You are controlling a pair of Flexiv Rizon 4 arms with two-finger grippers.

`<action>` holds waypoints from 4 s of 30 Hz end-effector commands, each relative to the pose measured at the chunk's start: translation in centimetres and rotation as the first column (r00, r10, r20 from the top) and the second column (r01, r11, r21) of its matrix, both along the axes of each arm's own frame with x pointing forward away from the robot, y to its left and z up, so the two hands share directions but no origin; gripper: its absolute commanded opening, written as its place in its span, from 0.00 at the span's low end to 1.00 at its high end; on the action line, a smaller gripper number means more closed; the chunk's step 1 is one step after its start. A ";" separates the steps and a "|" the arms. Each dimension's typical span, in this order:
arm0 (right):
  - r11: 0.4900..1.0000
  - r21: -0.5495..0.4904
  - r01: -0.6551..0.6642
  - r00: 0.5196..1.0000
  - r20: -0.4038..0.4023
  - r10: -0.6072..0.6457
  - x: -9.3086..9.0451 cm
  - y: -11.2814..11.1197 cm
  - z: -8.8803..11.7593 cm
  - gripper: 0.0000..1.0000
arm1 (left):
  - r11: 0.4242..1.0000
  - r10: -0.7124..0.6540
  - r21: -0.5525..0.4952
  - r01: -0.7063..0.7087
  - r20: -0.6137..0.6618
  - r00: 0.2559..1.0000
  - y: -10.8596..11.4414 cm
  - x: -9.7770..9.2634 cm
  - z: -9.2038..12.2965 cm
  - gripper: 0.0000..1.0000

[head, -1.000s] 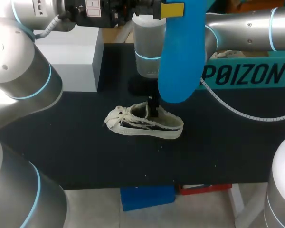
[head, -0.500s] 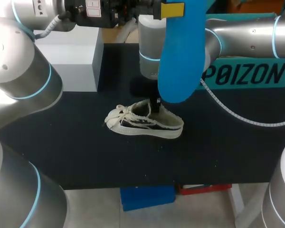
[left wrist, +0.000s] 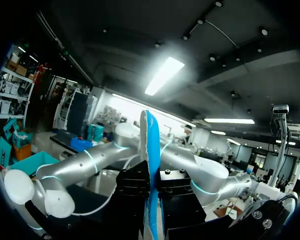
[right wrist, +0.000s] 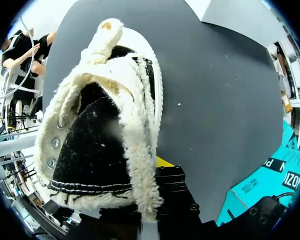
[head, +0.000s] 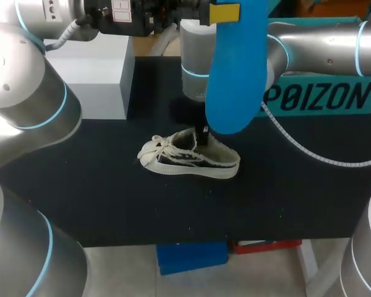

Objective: Take the shoe out of the shoebox, open the shoe tongue, remove and reinsert the insole, then place the shoe into the shoebox

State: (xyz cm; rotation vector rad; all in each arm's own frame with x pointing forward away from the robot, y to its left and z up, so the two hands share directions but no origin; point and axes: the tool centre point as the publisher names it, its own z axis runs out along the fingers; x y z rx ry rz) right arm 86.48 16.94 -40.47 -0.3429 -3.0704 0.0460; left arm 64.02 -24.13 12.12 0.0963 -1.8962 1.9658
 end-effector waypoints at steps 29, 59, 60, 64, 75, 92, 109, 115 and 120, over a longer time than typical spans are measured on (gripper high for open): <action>0.119 0.118 0.986 0.096 0.182 -0.979 -1.3 -3.3 6.8 0.00 | 1.000 0.003 0.000 -0.003 0.000 1.000 -0.2 0.0 0.0 0.00; 0.112 0.025 0.993 0.098 0.323 -0.941 -1.9 -3.7 0.0 1.00 | 1.000 0.003 0.000 -0.003 0.000 1.000 -0.2 0.0 0.0 0.00; 0.105 0.038 0.994 0.088 0.310 -0.947 -1.9 -3.8 0.3 1.00 | 1.000 0.003 0.000 -0.003 0.000 1.000 -0.2 0.0 0.0 0.00; 0.068 0.111 0.991 0.047 0.181 -0.982 -1.8 -4.0 2.8 1.00 | 1.000 0.003 0.000 -0.003 0.000 1.000 -0.2 0.0 0.0 0.00; -0.010 0.271 0.963 0.104 -0.403 -0.909 -1.9 -2.5 10.1 1.00 | 1.000 0.003 0.000 -0.003 0.000 1.000 -0.2 0.0 0.0 0.00; 0.128 0.361 0.924 0.312 -0.517 -0.797 -2.0 -1.2 12.7 1.00 | 1.000 0.003 0.000 -0.003 0.000 1.000 -0.2 0.0 0.0 0.00; -0.158 0.407 0.900 0.301 -0.841 -0.450 -2.5 -3.3 15.7 1.00 | 1.000 0.003 0.000 -0.003 0.000 1.000 -0.2 0.0 0.0 0.00; -0.191 0.387 0.902 0.304 -0.883 -0.357 -2.6 -3.2 16.3 1.00 | 1.000 0.003 0.000 -0.003 0.000 1.000 -0.2 0.0 0.0 0.00; -0.209 0.381 0.901 0.309 -0.899 -0.310 -2.8 -3.3 16.6 1.00 | 1.000 0.003 0.000 -0.003 0.000 1.000 -0.2 0.0 0.0 0.00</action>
